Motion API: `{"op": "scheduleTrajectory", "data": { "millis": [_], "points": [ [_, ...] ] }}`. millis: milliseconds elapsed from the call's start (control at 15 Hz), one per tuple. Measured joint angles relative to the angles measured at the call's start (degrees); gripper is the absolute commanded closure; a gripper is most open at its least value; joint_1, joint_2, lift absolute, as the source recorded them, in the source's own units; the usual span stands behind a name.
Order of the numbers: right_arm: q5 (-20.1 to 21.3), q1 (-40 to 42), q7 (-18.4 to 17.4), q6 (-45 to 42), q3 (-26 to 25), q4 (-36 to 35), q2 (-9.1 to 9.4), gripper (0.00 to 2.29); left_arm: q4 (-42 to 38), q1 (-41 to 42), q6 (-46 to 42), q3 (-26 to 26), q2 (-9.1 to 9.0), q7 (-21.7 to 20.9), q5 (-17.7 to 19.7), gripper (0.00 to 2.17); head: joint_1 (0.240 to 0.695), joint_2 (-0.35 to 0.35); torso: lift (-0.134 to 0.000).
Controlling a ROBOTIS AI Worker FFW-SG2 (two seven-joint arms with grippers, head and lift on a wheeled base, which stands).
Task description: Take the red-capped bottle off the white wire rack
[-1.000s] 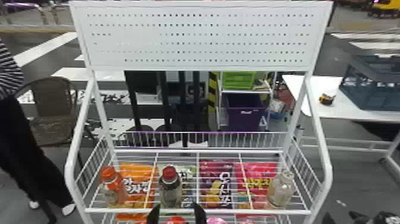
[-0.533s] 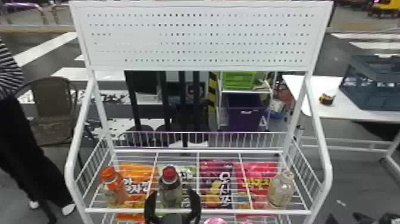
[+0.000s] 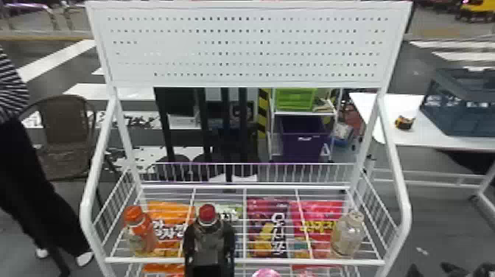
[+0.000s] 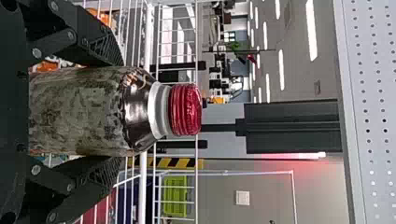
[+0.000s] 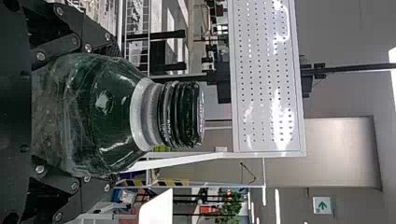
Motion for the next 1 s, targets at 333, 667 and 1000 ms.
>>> {"op": "scheduleTrajectory", "data": {
  "millis": [333,667,1000],
  "points": [
    [0.1,-1.1,0.0,1.4,0.0,0.4,0.0,0.51,-13.5,4.7,5.5,0.0,1.82,0.0,0.1,1.91,0.499,0.0,0.0],
    [0.1,-1.5,0.0,1.7,0.2,0.4,0.0,0.51,-35.7,11.9,22.1,1.2,6.65,-0.6,-0.5,1.91,0.499,0.0,0.0],
    [0.0,-1.5,0.1,1.7,0.4,0.4,0.0,0.51,-52.1,22.6,30.9,11.6,8.89,-7.8,-1.3,1.91,0.499,0.0,0.0]
  ]
}}
